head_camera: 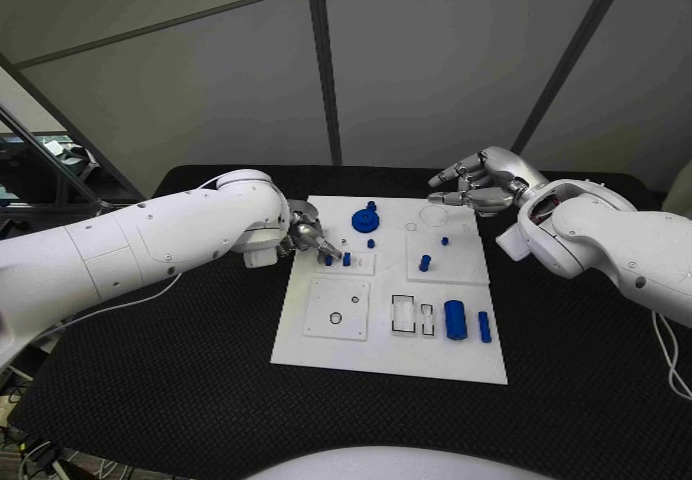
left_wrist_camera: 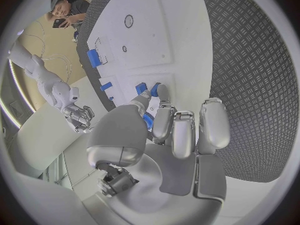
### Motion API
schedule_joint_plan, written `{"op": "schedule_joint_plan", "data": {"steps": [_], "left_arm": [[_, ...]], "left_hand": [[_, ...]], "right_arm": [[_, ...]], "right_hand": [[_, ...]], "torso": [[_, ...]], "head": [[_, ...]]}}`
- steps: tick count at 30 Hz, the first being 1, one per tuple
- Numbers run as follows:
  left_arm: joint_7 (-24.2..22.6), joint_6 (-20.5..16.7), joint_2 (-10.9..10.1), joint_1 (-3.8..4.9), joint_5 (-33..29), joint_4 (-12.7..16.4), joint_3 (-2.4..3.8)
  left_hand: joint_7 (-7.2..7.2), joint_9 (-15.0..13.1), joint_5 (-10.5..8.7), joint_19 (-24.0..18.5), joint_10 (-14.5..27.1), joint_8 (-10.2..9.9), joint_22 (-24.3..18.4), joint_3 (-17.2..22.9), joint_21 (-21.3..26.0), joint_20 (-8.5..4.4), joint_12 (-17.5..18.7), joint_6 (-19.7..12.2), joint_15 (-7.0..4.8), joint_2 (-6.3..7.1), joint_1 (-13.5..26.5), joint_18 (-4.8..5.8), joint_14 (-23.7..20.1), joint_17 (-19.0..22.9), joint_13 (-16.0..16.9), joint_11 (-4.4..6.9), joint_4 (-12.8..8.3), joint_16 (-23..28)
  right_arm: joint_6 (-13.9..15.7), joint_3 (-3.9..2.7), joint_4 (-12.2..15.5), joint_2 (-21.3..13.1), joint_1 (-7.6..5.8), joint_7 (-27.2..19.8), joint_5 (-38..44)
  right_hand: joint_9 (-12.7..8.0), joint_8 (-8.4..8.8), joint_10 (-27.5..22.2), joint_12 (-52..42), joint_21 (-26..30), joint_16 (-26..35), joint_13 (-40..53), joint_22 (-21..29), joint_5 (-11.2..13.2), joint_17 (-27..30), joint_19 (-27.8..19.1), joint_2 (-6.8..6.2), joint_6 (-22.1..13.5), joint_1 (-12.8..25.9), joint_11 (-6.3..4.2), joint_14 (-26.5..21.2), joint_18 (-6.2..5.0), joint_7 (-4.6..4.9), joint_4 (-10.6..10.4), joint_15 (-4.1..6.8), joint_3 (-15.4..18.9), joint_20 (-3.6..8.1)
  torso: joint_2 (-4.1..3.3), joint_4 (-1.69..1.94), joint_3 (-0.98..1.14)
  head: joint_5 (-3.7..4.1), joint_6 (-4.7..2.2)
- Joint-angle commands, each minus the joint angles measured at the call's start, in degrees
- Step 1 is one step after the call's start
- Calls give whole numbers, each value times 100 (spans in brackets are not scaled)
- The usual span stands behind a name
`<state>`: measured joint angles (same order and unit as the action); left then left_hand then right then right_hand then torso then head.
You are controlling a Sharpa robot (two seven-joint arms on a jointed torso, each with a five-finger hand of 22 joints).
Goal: Assemble the parts on the task board
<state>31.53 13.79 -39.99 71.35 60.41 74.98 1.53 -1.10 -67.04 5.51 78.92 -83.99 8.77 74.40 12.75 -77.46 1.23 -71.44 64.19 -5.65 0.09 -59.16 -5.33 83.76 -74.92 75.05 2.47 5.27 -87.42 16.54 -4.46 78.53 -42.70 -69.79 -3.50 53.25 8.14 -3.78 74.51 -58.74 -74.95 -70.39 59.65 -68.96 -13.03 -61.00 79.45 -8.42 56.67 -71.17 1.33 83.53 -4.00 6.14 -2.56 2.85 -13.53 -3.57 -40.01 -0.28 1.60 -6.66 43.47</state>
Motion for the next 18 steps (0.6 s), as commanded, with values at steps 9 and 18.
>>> {"op": "schedule_joint_plan", "data": {"steps": [9,18], "left_arm": [[-89,-333,-125,-15,43,108,27],[-278,-773,-211,-16,38,176,168]], "left_hand": [[-3,-84,-274,7,-89,-30,-13,-433,51,-31,34,47,2,251,-17,105,542,-1209,753,9,565,36],[-35,-43,-274,-75,-25,-140,-128,-548,163,-34,215,-70,7,305,-142,75,511,-1109,687,-9,722,137]], "right_arm": [[-11,-2,10,-3,-10,-31,5],[-8,-2,6,-3,-10,-32,5]], "right_hand": [[7,9,-16,-19,42,26,-13,15,-35,25,-26,6,5,56,3,57,-67,10,-28,5,-21,9],[6,13,-24,-10,55,38,-23,31,-34,37,-33,2,-5,64,5,54,-70,12,-32,5,-19,9]], "torso": [[0,6,-1],[1,3,0]], "head": [[-8,-15],[-4,-35]]}}
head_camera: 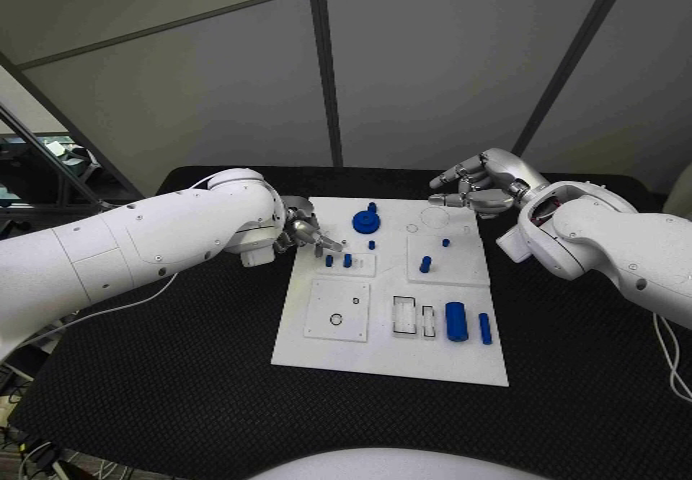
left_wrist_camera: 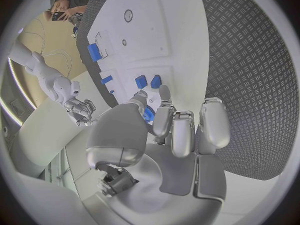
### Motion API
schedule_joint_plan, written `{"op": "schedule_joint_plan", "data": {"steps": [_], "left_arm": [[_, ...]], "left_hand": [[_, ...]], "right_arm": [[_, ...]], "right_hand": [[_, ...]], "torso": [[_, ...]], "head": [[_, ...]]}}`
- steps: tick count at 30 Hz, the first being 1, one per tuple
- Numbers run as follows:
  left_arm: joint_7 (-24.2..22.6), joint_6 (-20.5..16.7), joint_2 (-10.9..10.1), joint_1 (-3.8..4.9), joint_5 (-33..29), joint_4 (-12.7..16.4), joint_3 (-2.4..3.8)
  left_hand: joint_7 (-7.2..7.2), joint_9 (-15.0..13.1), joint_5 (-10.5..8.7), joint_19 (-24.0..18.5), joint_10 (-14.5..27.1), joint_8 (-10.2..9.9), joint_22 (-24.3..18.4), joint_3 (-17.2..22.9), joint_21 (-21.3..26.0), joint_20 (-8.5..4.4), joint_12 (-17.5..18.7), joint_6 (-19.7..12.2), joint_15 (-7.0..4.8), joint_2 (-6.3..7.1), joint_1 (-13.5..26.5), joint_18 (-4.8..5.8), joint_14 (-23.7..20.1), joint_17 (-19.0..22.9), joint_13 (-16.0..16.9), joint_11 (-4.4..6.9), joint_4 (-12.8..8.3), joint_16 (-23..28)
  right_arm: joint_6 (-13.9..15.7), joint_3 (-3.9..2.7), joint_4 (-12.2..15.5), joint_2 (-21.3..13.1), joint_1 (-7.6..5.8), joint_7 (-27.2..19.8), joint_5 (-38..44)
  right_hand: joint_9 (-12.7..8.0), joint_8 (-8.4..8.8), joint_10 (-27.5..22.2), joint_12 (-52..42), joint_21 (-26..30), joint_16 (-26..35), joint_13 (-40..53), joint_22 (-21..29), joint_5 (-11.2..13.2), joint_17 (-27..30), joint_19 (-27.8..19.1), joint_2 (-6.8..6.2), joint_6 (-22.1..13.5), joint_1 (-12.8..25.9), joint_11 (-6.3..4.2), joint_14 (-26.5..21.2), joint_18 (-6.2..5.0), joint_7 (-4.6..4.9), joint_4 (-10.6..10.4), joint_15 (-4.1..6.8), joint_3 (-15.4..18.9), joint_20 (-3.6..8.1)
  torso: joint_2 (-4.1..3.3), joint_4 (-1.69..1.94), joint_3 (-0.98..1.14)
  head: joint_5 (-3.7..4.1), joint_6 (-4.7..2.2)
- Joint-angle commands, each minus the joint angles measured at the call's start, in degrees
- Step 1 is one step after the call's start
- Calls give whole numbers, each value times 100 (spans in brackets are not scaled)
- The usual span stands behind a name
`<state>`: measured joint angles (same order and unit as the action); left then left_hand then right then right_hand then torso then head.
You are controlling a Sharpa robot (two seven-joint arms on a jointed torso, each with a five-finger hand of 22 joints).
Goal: Assemble the parts on the task board
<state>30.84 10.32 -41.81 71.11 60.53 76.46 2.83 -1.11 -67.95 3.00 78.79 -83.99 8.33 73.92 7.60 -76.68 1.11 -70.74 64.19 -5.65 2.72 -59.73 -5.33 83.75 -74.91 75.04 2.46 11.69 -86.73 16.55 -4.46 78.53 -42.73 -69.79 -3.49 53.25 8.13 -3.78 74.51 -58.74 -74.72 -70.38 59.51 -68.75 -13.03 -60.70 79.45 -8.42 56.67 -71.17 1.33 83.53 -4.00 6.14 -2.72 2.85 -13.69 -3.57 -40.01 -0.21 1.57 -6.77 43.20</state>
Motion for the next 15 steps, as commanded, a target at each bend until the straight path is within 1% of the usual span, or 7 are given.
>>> {"op": "schedule_joint_plan", "data": {"steps": [1,3,5,7,8,13,15], "left_arm": [[-258,-534,-44,9,5,39,54],[-371,-737,-71,11,-83,57,75],[-514,-925,-90,13,-207,75,89],[-648,-1067,-96,14,-289,88,97],[-715,-1123,-94,15,-315,91,99],[-1328,-1537,-5,18,-381,61,94],[-1601,-1692,42,18,-313,35,73]], "left_hand": [[-68,120,-19,-98,39,-178,-129,-65,135,-10,336,-138,25,53,-136,65,498,-1067,612,-26,136,111],[-143,319,-38,-379,374,-357,-524,-143,502,23,1313,-247,87,120,-248,-32,382,-734,209,-87,247,464],[-240,610,-29,-963,937,-503,-1352,-228,1314,93,2808,-378,158,215,-431,-220,112,-53,-460,-178,348,1239],[-303,956,0,-1375,1365,-391,-2000,-286,2017,175,3856,-515,233,231,-579,-338,-125,517,-1012,-289,459,1956],[-364,1222,-7,-1648,1553,-523,-2513,-333,2573,207,4286,-606,303,255,-685,-455,-292,973,-1298,-316,494,2544],[-514,1971,32,-1956,2001,-488,-3222,-222,3510,371,4951,-819,442,202,-1437,-492,-1088,2672,-2006,-481,197,4866],[-569,2265,128,-2019,2125,-494,-3375,-109,3746,428,5218,-870,509,217,-1800,-488,-1233,2821,-2351,-538,17,5136]], "right_arm": [[-11,-3,3,-1,-10,-33,5],[-13,-2,-1,-3,-10,-30,5],[-15,-2,-7,-3,-10,-28,4],[-15,-2,-12,-2,-10,-27,4],[-16,-2,-14,-1,-10,-27,4],[-13,-2,-21,2,-10,-25,4],[-10,-2,-21,3,-10,-26,4]], "right_hand": [[7,14,-24,-10,33,38,-9,10,-34,6,-33,2,-5,64,5,54,-70,12,-16,5,-3,9],[6,15,-30,-2,44,52,-18,24,-33,24,-40,0,-10,71,6,50,-74,13,-20,4,-1,9],[6,15,-39,14,57,65,-34,41,-33,41,-49,-1,-12,75,6,46,-77,13,-23,4,0,9],[6,16,-50,35,68,77,-55,55,-32,56,-55,-3,-14,78,7,42,-80,14,-25,3,1,9],[6,16,-51,36,68,77,-55,55,-32,57,-55,-3,-14,78,7,42,-80,14,-25,3,1,9],[6,15,-165,231,163,184,-244,173,-34,184,-115,0,-26,86,9,6,-105,15,-36,1,-8,7],[7,12,-235,354,211,241,-363,227,-34,243,-143,1,-30,85,9,-13,-116,15,-39,0,-17,6]], "torso": [[2,-3,4],[4,-2,4],[5,-2,6],[5,-4,8],[2,-6,6],[1,-9,7],[-2,-14,7]], "head": [[11,-14],[24,-28],[26,-35],[26,-40],[30,-45],[65,-72],[73,-82]]}}
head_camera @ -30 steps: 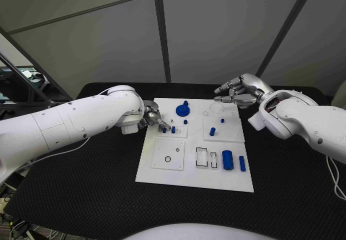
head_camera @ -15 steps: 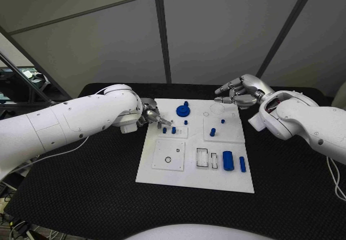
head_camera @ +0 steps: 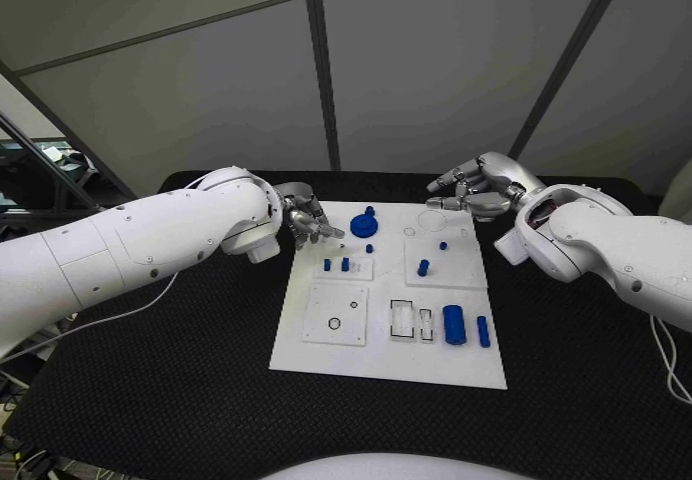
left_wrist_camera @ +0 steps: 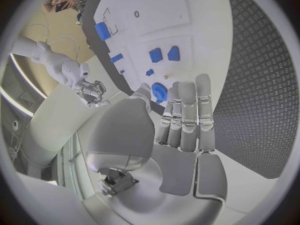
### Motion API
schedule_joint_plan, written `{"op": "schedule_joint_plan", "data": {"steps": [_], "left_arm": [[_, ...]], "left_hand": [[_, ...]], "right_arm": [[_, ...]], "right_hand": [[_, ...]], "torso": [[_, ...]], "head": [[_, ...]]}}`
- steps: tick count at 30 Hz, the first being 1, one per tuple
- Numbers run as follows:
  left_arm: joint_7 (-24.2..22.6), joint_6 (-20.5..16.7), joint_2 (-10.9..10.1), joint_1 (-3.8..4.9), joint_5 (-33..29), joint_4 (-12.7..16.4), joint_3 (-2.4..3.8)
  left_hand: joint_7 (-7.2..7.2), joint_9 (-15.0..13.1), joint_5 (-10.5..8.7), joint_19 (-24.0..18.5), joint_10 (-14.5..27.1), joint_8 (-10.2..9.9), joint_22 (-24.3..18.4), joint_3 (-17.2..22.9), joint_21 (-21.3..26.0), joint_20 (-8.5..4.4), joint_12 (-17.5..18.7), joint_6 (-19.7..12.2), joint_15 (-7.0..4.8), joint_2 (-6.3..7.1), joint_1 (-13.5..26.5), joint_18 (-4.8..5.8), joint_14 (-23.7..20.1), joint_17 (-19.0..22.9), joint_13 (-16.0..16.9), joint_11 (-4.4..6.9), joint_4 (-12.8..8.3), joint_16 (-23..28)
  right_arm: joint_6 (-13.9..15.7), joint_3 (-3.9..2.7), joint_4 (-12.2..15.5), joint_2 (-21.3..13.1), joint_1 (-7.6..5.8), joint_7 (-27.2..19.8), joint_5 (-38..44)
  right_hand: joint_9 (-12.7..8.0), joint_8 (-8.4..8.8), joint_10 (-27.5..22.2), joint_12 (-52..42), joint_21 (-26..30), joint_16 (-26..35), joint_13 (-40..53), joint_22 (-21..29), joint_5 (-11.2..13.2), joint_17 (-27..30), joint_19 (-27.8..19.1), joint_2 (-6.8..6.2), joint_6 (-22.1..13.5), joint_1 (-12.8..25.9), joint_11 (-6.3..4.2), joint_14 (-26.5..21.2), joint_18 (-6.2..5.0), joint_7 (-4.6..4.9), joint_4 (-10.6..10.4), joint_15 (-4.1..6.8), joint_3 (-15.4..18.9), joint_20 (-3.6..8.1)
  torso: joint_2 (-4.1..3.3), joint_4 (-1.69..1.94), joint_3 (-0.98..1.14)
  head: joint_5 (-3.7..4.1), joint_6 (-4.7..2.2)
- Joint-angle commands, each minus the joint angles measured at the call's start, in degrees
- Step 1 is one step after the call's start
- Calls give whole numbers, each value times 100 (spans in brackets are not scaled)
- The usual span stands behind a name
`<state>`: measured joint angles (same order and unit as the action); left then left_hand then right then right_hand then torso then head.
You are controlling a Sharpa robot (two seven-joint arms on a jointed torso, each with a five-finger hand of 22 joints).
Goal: Assemble the parts on the task board
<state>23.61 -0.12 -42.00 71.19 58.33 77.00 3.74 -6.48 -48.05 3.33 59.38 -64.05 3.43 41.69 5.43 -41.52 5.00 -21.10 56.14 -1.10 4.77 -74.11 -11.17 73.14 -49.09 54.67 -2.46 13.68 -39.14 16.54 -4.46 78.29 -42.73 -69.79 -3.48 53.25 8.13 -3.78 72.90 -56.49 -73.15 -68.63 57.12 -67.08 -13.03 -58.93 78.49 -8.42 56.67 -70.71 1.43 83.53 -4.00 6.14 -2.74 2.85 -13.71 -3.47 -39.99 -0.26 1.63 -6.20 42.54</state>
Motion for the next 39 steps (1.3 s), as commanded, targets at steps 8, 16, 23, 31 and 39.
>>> {"op": "schedule_joint_plan", "data": {"steps": [8,16,23,31,39], "left_arm": [[-2182,-984,322,11,955,-234,-204],[-2475,-911,598,13,1820,-410,-310],[-2386,-716,807,14,2353,-572,-370],[-2200,-444,1009,12,2693,-759,-410],[-2080,-289,1155,4,2883,-937,-427]], "left_hand": [[-63,1455,390,-157,-5,7,-518,520,827,157,1023,15,138,381,-1293,109,-482,639,-1917,-144,-739,1000],[-26,2171,418,-199,-4,24,-745,568,1223,264,1314,46,252,431,-1149,93,-547,1039,-2982,-246,-776,1424],[-14,2475,434,534,-186,37,-455,538,722,86,1236,195,66,394,-1059,78,418,349,-3395,-127,-826,170],[-12,2869,432,1082,-152,32,1015,572,-874,1,1164,306,4,397,-956,256,924,-1480,-3913,-104,-866,-2385],[-24,3022,442,1357,76,36,1729,588,-1619,-9,1237,322,-9,394,-932,367,1081,-1752,-4169,-143,-910,-2834]], "right_arm": [[-2,-2,44,1,-10,-30,4],[-1,-1,72,13,-10,-23,4],[-7,-1,69,27,-10,-16,4],[-15,-1,68,40,-10,-10,4],[-22,-1,63,53,-10,-9,4]], "right_hand": [[12,8,-182,334,158,166,-324,178,-35,158,-104,1,-34,32,-1,-42,-140,16,-41,-1,-38,-6],[12,8,-182,334,158,166,-324,178,-35,158,-104,1,-34,32,-1,-42,-140,16,-41,-1,-38,-6],[14,7,-189,355,165,174,-347,180,-38,155,-103,5,-33,24,-2,-41,-140,15,-39,-1,-50,-6],[14,7,-189,355,165,174,-347,180,-38,155,-103,5,-33,24,-2,-41,-140,15,-39,-1,-50,-6],[15,7,-183,350,160,170,-345,169,-40,142,-96,11,-33,19,-2,-38,-138,15,-39,-1,-59,-6]], "torso": [[-16,-16,-1],[-17,-10,-3],[-12,-9,-4],[-15,-11,-4],[-12,-9,-1]], "head": [[81,-47],[121,-45],[136,-29],[151,-30],[163,-9]]}}
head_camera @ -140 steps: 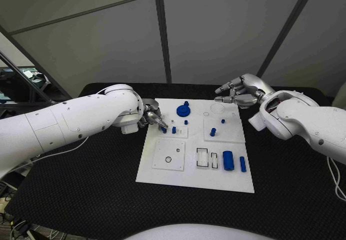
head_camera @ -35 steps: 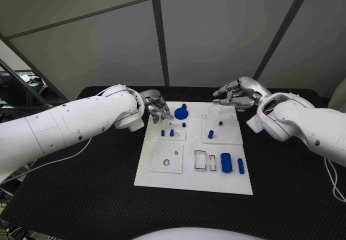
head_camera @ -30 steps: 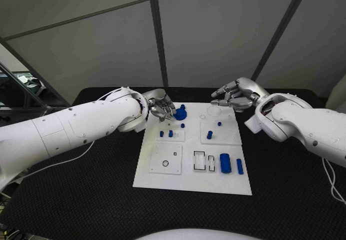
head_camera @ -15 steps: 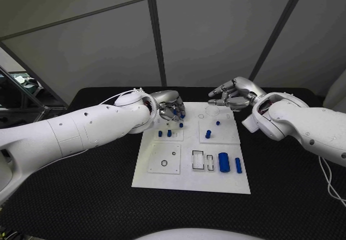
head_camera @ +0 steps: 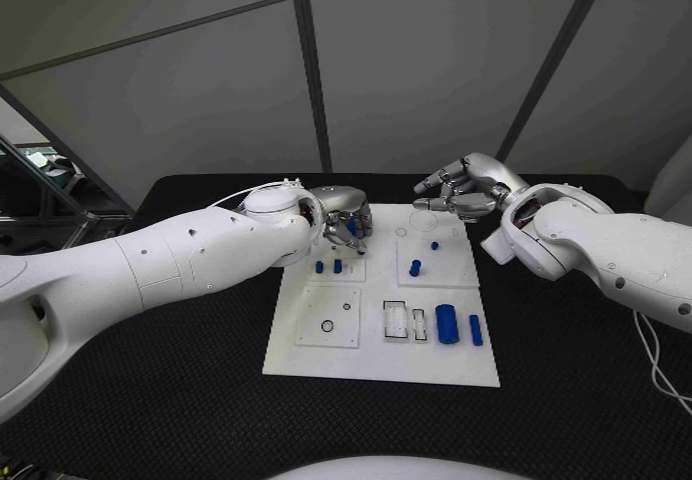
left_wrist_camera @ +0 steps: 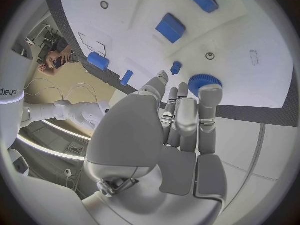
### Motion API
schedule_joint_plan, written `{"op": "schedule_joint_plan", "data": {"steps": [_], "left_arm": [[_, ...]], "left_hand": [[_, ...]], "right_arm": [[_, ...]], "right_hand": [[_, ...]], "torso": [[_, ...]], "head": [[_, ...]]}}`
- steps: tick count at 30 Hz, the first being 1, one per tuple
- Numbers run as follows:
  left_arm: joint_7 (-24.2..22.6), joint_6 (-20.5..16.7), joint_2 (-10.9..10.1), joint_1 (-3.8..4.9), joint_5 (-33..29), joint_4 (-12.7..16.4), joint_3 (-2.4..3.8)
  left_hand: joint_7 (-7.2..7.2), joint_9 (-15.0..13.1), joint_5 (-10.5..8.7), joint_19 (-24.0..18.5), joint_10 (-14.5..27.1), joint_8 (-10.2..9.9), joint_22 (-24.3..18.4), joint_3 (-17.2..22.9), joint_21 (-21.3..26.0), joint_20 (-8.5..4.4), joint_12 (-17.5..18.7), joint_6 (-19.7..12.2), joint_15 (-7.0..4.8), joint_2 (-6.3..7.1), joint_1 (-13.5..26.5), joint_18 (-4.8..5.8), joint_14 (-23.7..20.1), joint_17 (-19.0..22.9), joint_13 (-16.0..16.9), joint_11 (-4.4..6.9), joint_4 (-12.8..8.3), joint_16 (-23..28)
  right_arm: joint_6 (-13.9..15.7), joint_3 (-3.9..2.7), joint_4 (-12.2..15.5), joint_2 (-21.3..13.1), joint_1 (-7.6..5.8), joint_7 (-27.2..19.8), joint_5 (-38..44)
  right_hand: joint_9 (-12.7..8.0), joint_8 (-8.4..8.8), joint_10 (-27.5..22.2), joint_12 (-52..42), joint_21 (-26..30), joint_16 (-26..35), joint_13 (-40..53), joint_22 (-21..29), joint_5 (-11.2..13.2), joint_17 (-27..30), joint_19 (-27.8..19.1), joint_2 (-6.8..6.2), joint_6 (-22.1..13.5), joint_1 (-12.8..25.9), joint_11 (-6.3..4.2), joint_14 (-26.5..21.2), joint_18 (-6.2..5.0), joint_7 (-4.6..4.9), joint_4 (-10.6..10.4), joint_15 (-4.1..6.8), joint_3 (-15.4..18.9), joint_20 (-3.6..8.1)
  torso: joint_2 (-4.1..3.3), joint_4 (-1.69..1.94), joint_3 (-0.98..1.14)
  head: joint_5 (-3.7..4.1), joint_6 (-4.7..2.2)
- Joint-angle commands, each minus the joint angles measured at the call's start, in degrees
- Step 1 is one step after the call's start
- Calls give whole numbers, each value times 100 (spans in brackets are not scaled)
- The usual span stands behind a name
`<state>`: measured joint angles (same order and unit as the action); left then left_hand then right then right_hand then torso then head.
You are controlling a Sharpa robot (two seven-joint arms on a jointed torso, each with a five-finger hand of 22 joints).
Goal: Assemble the parts on the task board
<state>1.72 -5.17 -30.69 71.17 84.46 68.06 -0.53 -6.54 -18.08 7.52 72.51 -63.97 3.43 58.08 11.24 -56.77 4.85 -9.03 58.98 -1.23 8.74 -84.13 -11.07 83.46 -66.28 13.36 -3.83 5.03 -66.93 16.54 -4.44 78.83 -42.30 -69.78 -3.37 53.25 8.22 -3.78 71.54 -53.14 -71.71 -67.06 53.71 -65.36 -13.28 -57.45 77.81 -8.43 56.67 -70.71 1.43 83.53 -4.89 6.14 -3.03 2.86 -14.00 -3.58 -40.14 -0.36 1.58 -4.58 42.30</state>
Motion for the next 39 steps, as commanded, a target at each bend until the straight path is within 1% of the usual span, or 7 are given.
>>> {"op": "schedule_joint_plan", "data": {"steps": [1,9,25,29,30,31,39], "left_arm": [[117,245,36,5,277,-60,0],[109,424,117,-14,299,-161,-4],[82,552,170,-45,303,-216,-7],[66,570,192,-55,302,-229,-8],[56,573,204,-62,302,-238,-8],[52,573,210,-65,302,-244,-8],[32,570,250,-89,302,-297,-11]], "left_hand": [[-18,34,24,60,85,35,130,9,-136,6,36,37,0,-5,70,364,59,-49,-56,-10,-48,-81],[-11,92,66,172,103,42,388,60,-405,-8,27,50,-23,-66,39,405,136,-174,-148,-5,-85,-263],[-8,141,146,175,51,53,489,151,-498,-15,-8,93,-27,-136,7,418,149,-183,-231,7,-125,-319],[-6,164,160,194,-13,67,579,248,-584,-13,-40,148,-23,-203,-52,431,166,-213,-277,21,-175,-378],[-8,179,12,199,-50,73,623,350,-626,-9,-56,182,-27,-260,-116,439,173,-226,-307,23,-221,-407],[-8,186,-26,198,-60,72,637,393,-639,-10,-59,192,-24,-275,-133,439,175,-229,-321,26,-238,-418],[-17,254,-73,224,-106,52,780,659,-773,-7,-75,212,-21,-298,-151,458,187,-244,-418,28,-338,-481]], "right_arm": [[-22,-2,7,11,-11,-21,4],[-30,-2,-1,25,-11,-17,4],[-47,-2,-22,46,-10,0,4],[-49,-2,-26,49,-10,-1,4],[-51,-2,-28,52,-10,-2,4],[-52,-2,-28,54,-10,-2,4],[-58,-2,-33,59,-10,4,4]], "right_hand": [[5,7,-46,15,16,13,-4,-2,-15,-5,-28,11,-33,20,-2,-38,-48,15,-10,-1,-29,4],[5,7,-46,15,16,13,-4,-2,-15,-5,-28,11,-33,20,-2,-38,-48,15,-10,-1,-29,4],[5,7,-44,13,16,12,-3,-4,-16,-8,-27,13,-33,20,-2,-36,-48,15,-11,-1,-31,4],[6,6,-38,7,14,10,0,-8,-16,-16,-24,17,-33,20,-2,-34,-47,16,-12,-1,-36,4],[6,6,-38,7,14,10,0,-8,-16,-16,-24,17,-33,20,-2,-34,-47,16,-12,-1,-36,4],[6,6,-38,7,14,10,0,-8,-16,-16,-24,17,-33,20,-2,-34,-47,16,-12,-1,-36,4],[6,6,-38,7,14,10,0,-8,-16,-16,-24,17,-33,20,-2,-34,-47,16,-12,-1,-36,4]], "torso": [[3,4,3],[3,3,4],[7,7,3],[7,6,3],[6,6,3],[6,6,3],[7,10,2]], "head": [[5,17],[6,29],[4,43],[7,45],[9,46],[9,46],[10,59]]}}
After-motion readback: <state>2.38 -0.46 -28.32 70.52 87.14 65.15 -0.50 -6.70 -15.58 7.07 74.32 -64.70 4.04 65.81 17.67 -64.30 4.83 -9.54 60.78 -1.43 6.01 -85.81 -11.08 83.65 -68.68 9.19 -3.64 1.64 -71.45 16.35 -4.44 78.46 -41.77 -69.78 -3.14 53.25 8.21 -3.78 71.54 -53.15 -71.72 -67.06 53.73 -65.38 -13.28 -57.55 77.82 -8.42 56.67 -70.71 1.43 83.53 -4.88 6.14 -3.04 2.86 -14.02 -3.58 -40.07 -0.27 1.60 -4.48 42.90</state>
